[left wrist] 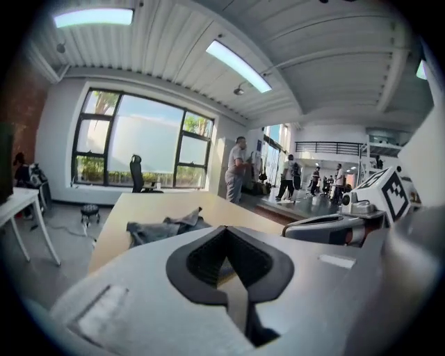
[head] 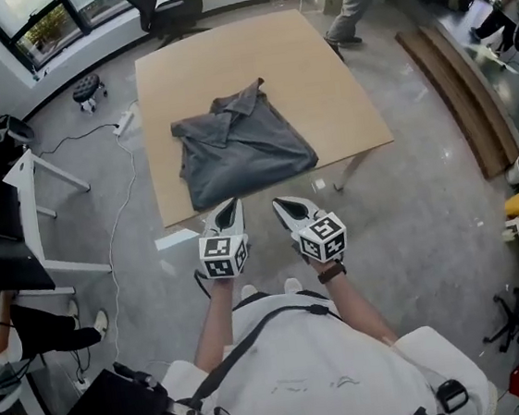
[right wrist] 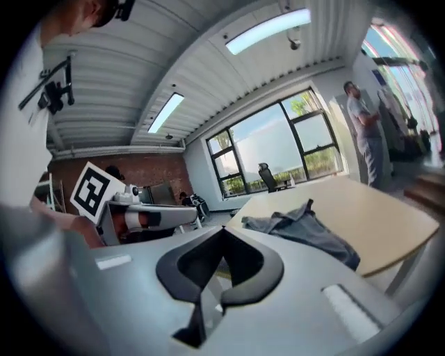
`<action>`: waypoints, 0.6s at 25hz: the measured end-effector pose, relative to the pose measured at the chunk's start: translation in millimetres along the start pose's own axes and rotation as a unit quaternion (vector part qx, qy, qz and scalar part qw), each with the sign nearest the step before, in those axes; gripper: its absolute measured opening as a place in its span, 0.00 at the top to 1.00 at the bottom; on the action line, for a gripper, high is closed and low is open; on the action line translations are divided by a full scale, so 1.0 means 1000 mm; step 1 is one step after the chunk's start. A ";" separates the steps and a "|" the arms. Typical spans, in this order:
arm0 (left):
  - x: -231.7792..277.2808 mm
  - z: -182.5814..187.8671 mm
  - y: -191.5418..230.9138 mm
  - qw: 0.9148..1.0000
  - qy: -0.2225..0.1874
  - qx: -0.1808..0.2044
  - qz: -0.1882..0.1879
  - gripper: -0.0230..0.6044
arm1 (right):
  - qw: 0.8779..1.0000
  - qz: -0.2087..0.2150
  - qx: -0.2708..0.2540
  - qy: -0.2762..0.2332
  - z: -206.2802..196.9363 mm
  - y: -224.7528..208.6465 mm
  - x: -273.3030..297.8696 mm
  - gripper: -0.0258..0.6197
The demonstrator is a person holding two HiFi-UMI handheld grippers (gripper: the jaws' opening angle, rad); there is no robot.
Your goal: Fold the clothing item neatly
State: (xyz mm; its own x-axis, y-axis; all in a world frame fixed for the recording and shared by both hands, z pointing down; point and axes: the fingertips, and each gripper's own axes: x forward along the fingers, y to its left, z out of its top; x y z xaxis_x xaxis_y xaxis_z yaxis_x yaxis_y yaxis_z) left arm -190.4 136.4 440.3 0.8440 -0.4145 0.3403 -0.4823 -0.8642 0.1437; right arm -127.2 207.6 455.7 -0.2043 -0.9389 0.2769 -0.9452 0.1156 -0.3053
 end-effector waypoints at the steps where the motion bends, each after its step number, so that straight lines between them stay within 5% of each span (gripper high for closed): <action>1: 0.003 0.017 -0.001 1.000 -0.015 0.023 0.003 0.96 | 1.000 -0.009 -0.021 -0.011 0.017 0.005 0.004 0.95; 4: 0.014 0.072 0.005 0.996 -0.061 0.059 0.003 0.96 | 0.995 -0.044 -0.071 -0.049 0.078 0.006 0.015 0.95; 9: 0.010 0.173 0.029 0.991 -0.118 0.058 0.004 0.96 | 0.982 -0.088 -0.101 -0.130 0.197 0.006 0.035 0.95; 15: -0.014 0.179 0.036 0.989 -0.140 0.044 0.014 0.96 | 0.978 -0.084 -0.149 -0.121 0.197 0.034 0.040 0.95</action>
State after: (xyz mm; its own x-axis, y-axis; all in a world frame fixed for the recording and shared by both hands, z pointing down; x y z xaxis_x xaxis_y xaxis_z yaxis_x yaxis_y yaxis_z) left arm -177.7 59.6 274.7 0.8682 -0.4912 0.0699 -0.4949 -0.8674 0.0520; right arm -117.0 110.1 276.9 -0.0082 -0.9978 0.0656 -0.9999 0.0092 0.0142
